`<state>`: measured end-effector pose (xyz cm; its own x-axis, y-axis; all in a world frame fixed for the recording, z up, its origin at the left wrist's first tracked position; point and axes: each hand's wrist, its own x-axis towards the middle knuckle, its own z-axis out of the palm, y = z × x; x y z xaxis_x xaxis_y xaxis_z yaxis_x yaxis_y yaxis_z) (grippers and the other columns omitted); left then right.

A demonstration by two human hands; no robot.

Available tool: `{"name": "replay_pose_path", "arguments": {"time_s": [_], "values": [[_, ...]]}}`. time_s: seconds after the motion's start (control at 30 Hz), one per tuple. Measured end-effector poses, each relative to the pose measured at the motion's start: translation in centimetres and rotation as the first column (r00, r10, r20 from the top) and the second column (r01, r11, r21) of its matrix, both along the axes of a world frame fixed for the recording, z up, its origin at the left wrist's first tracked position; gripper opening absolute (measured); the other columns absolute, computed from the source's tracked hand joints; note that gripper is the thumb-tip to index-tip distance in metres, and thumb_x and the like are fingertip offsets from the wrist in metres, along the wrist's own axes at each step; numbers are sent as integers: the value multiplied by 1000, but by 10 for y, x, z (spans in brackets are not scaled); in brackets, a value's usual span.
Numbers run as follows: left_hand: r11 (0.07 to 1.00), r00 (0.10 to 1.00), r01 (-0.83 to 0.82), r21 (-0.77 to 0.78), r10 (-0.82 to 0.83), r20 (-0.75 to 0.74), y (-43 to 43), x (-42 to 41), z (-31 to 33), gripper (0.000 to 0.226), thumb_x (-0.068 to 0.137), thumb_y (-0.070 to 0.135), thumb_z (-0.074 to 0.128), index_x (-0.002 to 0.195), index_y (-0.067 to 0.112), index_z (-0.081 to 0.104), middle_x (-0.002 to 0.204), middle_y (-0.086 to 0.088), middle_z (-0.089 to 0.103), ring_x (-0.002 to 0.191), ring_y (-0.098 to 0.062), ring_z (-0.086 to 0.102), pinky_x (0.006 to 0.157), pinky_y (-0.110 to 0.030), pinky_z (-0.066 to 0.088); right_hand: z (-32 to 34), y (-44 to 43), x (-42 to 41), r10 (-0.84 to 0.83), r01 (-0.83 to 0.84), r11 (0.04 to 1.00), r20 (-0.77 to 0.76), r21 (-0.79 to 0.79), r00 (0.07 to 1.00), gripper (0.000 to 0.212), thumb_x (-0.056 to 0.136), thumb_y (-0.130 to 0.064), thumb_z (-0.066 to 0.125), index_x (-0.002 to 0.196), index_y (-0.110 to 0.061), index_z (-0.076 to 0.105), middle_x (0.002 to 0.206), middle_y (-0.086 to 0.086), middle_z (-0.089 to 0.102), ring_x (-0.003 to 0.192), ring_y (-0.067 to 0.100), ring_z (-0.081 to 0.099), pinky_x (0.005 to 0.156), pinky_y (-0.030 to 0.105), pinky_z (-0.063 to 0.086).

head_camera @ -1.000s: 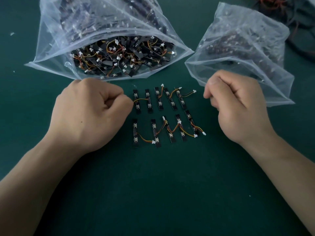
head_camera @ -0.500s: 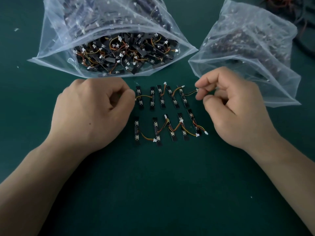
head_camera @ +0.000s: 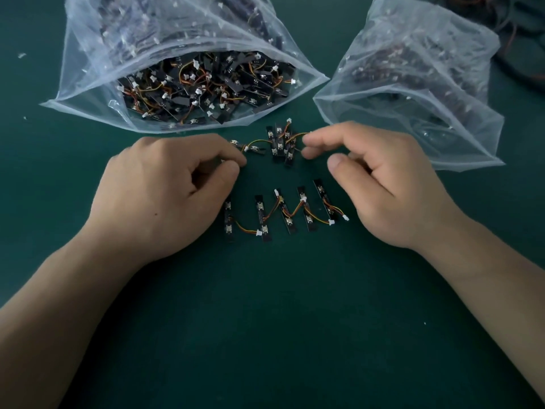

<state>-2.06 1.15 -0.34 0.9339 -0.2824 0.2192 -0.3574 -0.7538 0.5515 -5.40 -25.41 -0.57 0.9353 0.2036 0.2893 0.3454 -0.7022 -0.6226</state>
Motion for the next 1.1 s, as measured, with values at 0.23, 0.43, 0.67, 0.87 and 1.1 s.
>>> {"name": "replay_pose_path", "arguments": {"time_s": [0.23, 0.43, 0.67, 0.87, 1.1], "values": [[997, 997, -72, -13, 73, 32, 1, 1, -3, 30, 92, 39, 54, 120, 38, 65, 77, 14, 62, 67, -10, 58, 67, -38, 51, -1, 3, 3, -93, 104, 990, 103, -100, 990, 27, 105, -28, 54, 124, -16, 69, 103, -15, 60, 89, 1, 56, 81, 29, 46], [990, 999, 51, 128, -52, 9, -1, 2, -1, 38, 100, 45, 48, 133, 46, 65, 116, 23, 55, 95, -14, 58, 74, -35, 44, 2, 7, 2, 63, -52, 959, 30, -278, 998, 55, 109, -50, 31, 150, -21, 54, 146, -9, 52, 135, 12, 40, 111, 28, 21], [975, 980, 198, 104, -201, 14, 2, 7, -1, 46, 101, 22, 44, 141, 34, 64, 140, 22, 60, 128, -9, 55, 96, -32, 42, 3, 4, 3, 174, -181, 935, -50, -304, 983, 79, 104, -67, 9, 159, -20, 42, 156, -12, 48, 149, 8, 34, 119, 41, 23], [970, 973, 227, 83, -223, -53, 4, 6, 0, 57, 98, 24, 44, 149, 46, 51, 94, 22, 57, 96, -12, 50, 82, -33, 34, 3, 5, 2, 232, -237, 924, -53, -301, 971, 78, 105, -67, 10, 158, -21, 43, 160, -10, 44, 151, 9, 34, 120, 43, 25], [922, 921, 382, 58, -375, -103, 3, 4, 2, 63, 100, 26, 42, 162, 32, 35, 144, 41, 52, 117, -22, 57, 111, -48, 40, 4, 7, 3, 234, -256, 881, -103, -397, 967, 79, 103, -68, 4, 161, -27, 39, 158, -4, 37, 150, 15, 29, 121, 46, 23]]}}
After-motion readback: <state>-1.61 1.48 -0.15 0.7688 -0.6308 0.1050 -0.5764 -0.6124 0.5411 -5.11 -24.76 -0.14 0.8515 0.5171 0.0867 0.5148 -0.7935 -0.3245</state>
